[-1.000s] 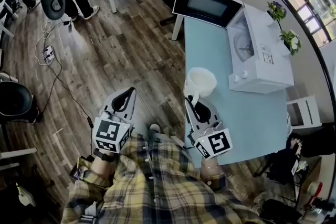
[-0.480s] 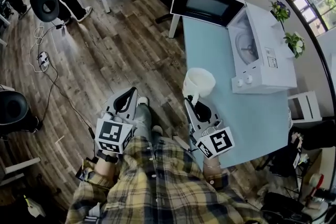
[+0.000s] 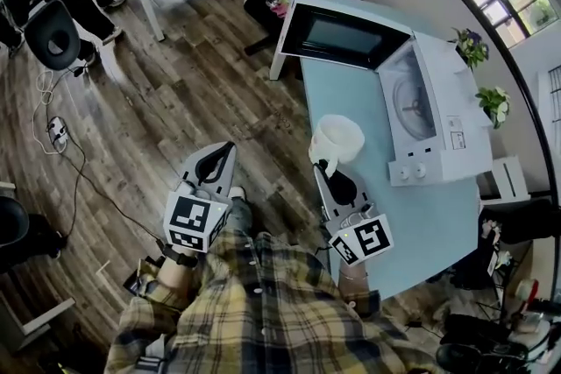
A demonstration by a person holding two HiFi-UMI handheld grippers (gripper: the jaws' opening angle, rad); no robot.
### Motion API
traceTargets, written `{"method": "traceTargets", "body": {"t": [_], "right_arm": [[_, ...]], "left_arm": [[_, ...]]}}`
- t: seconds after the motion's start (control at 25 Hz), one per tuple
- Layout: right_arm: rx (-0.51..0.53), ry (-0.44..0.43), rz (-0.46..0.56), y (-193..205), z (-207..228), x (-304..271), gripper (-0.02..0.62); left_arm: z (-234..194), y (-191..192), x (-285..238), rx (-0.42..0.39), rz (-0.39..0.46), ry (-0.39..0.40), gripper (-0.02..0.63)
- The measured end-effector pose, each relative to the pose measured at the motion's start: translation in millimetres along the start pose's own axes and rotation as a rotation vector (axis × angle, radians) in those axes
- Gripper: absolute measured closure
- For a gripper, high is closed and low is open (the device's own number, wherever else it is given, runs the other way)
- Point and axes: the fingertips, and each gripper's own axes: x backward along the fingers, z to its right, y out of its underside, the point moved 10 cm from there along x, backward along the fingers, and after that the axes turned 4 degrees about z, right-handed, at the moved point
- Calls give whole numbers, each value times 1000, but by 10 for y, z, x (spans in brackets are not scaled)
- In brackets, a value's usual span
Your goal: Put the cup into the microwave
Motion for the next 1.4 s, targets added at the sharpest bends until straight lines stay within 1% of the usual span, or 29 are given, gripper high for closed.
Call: {"method": "traceTargets", "body": {"t": [0.2, 0.4, 0.68, 0.84, 1.08, 1.4], "right_arm": [[-6, 52, 2, 17, 101, -355, 551], [-24, 92, 0, 78, 121, -580, 551], [-58, 140, -14, 142, 164, -756, 552], [-74, 173, -29, 191, 267, -838, 552], [-94, 225, -41, 225, 558, -1007, 552], [-106, 333, -28, 190, 1156, -1168, 552]], "left_arm": [[-401, -74, -255, -14, 10, 19, 614], [-673, -97, -387, -17, 7, 41, 612], [-865, -42, -498, -9, -21, 65, 614], [-922, -48, -663, -4, -40, 91, 614], [-1028, -102, -1100, -3, -60, 136, 614], [-1009, -314, -1974, -30, -57, 249, 614]]}}
